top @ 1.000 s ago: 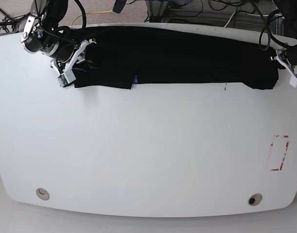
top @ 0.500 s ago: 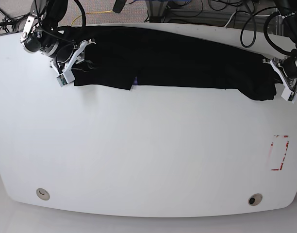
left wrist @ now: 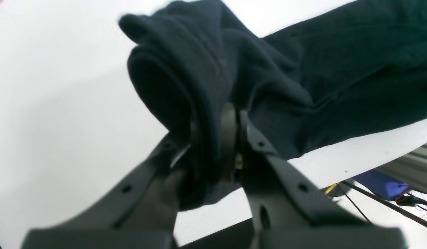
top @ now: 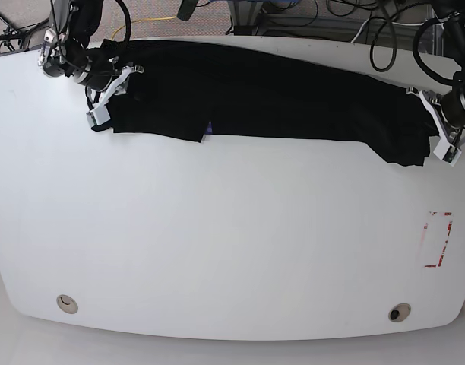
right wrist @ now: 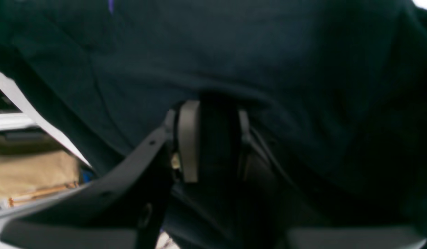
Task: Fold the T-shirt properly
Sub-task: 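Pull the folded shirt ends outward with both grippers to straighten, then fold the shirt end with the left gripper toward the right gripper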
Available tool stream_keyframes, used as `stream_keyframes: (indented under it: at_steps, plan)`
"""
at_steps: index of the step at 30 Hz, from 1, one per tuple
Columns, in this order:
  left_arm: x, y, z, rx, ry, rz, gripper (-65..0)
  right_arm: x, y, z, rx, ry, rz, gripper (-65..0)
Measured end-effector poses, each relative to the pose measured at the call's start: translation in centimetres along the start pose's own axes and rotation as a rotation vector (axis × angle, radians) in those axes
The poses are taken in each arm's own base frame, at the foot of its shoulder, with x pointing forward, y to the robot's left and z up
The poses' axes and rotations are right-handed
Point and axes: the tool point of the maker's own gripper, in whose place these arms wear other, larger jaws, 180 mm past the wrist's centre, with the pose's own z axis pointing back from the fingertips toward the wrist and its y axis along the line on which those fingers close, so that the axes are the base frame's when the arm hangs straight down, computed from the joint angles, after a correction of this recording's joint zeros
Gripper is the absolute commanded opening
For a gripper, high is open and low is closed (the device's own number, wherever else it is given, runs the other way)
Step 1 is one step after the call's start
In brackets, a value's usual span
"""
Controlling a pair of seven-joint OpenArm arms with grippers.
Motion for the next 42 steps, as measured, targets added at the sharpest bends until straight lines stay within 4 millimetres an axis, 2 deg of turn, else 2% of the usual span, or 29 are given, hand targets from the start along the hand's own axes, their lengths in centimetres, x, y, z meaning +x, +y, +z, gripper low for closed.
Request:
stream_keyframes:
  at_steps: [5, 8, 13, 20, 26, 33, 42]
  plan:
    - [0.7, -0.9, -0.5, -0.021, -0.016, -0.015, -65.0, 0.4, -0.7, -0.3, 0.019, -0.024, -0.033, -51.2]
    - [1.2, -3.0, -1.7, -0.078, -0.008, -0.051, -65.0, 0.4, -0.9, -0.7, -0.003, -0.004, 0.002, -51.2]
    - [3.9, -7.1, -3.8, -0.186, -0.069, -0.088, -65.0, 1.6, -0.9, -1.9, -0.037, 0.01, 0.078, -51.2]
    - [5.3, -11.3, -5.6, -0.29, -0.101, -0.095, -65.0, 2.3, -0.2, -2.9, -0.032, 0.003, 0.098, -51.2]
    - [5.4, -15.8, -6.8, -0.403, -0.087, -0.098, -65.0, 2.5, -0.1, -3.0, -0.029, 0.003, 0.098, -51.2]
    - [5.8, -18.7, -7.3, -0.475, -0.09, -0.125, -65.0, 2.8, -0.1, -3.2, -0.031, 0.0, 0.1, -51.2]
    - [6.0, -20.6, -7.5, -0.521, -0.09, -0.145, -65.0, 2.8, -0.1, -3.2, -0.031, 0.001, 0.1, -51.2]
